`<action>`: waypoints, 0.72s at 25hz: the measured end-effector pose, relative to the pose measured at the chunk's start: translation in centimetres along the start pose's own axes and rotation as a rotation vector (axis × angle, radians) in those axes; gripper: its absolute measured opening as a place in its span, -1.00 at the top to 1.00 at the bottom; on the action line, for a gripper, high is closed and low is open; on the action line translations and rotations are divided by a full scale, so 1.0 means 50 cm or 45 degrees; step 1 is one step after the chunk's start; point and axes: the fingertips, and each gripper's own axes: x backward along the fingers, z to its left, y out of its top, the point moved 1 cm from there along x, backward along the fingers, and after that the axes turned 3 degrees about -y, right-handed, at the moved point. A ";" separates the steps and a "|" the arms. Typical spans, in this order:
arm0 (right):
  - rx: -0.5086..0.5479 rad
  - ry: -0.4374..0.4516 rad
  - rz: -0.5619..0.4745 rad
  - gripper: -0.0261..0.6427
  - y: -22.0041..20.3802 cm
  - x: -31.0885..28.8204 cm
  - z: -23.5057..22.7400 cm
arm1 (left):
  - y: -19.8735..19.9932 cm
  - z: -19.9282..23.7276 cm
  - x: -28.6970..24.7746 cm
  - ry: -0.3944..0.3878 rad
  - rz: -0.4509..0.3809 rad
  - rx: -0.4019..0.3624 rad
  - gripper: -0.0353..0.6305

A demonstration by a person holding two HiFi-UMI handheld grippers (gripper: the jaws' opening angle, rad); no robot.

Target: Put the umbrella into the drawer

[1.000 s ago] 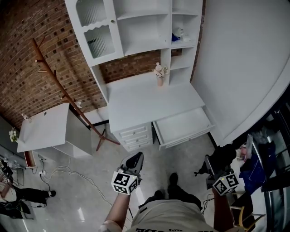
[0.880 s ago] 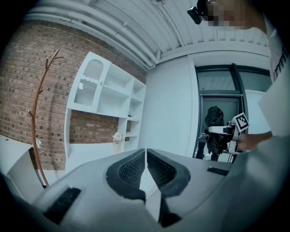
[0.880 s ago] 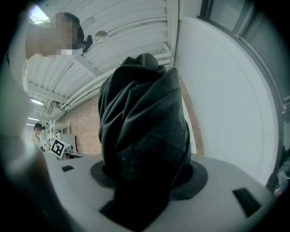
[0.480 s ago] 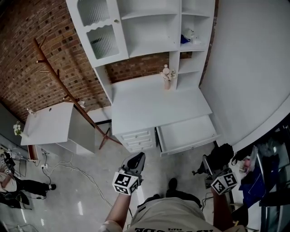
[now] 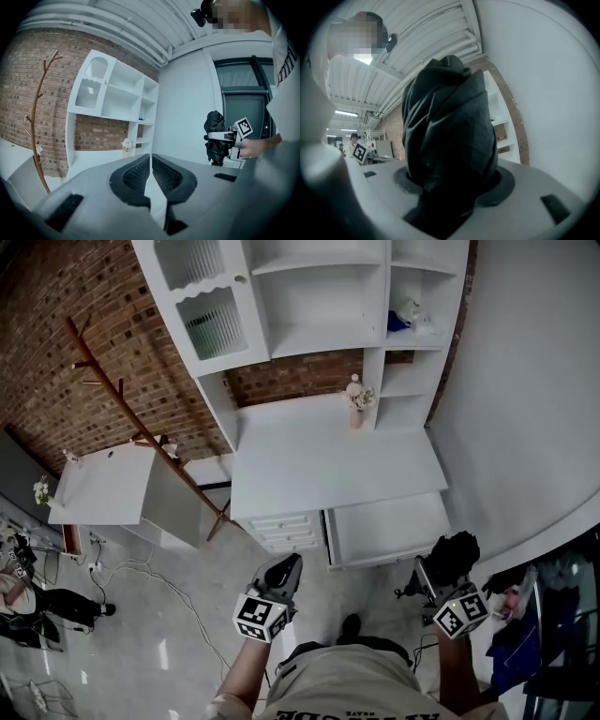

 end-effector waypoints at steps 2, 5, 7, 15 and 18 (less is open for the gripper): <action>-0.013 0.016 0.006 0.12 -0.001 -0.020 -0.024 | 0.001 -0.001 -0.019 0.020 0.002 0.007 0.79; -0.036 0.039 0.014 0.12 -0.003 -0.042 -0.051 | 0.001 -0.005 -0.041 0.038 0.005 0.005 0.79; -0.042 0.056 0.018 0.12 -0.003 -0.055 -0.065 | 0.003 -0.008 -0.053 0.046 0.005 -0.001 0.79; -0.083 0.108 0.075 0.12 -0.033 -0.102 -0.113 | -0.002 -0.017 -0.099 0.079 0.017 0.008 0.79; -0.094 0.120 0.103 0.12 -0.044 -0.121 -0.127 | -0.005 -0.015 -0.108 0.089 0.031 0.017 0.79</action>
